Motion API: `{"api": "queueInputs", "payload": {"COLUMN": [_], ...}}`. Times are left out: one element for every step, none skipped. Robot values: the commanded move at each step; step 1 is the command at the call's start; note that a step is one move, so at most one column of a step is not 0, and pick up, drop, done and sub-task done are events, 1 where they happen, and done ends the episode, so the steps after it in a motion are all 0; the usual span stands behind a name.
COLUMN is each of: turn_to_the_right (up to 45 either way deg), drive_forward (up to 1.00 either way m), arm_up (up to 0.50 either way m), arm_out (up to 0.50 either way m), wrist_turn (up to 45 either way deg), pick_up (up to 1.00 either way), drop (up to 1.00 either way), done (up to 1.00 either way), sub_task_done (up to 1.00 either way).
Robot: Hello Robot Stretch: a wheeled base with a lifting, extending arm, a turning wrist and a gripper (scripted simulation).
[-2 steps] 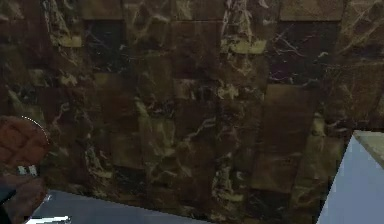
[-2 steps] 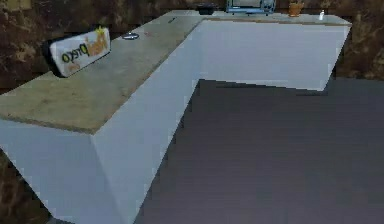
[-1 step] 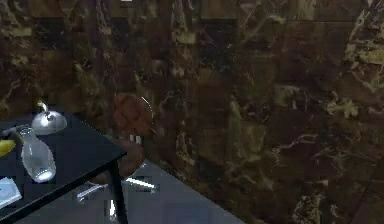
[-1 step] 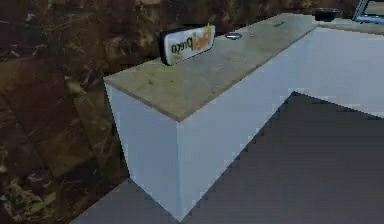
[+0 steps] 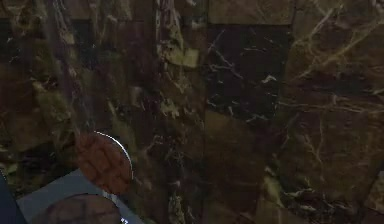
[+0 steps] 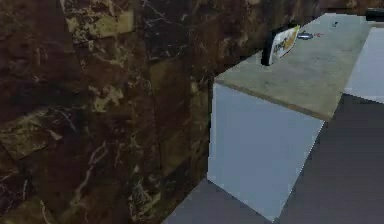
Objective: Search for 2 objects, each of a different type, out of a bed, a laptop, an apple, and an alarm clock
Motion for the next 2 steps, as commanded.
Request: {"api": "queueInputs", "payload": {"turn_to_the_right": [-45.0,-27.0], "drive_forward": [0.00,0.00], "arm_up": [0.00,0.00], "arm_out": [0.00,0.00], "wrist_turn": [0.0,0.0], "pick_up": [0.00,0.00], "drop": [0.00,0.00], "done": [0.00,0.00], "sub_task_done": [0.00,0.00]}}
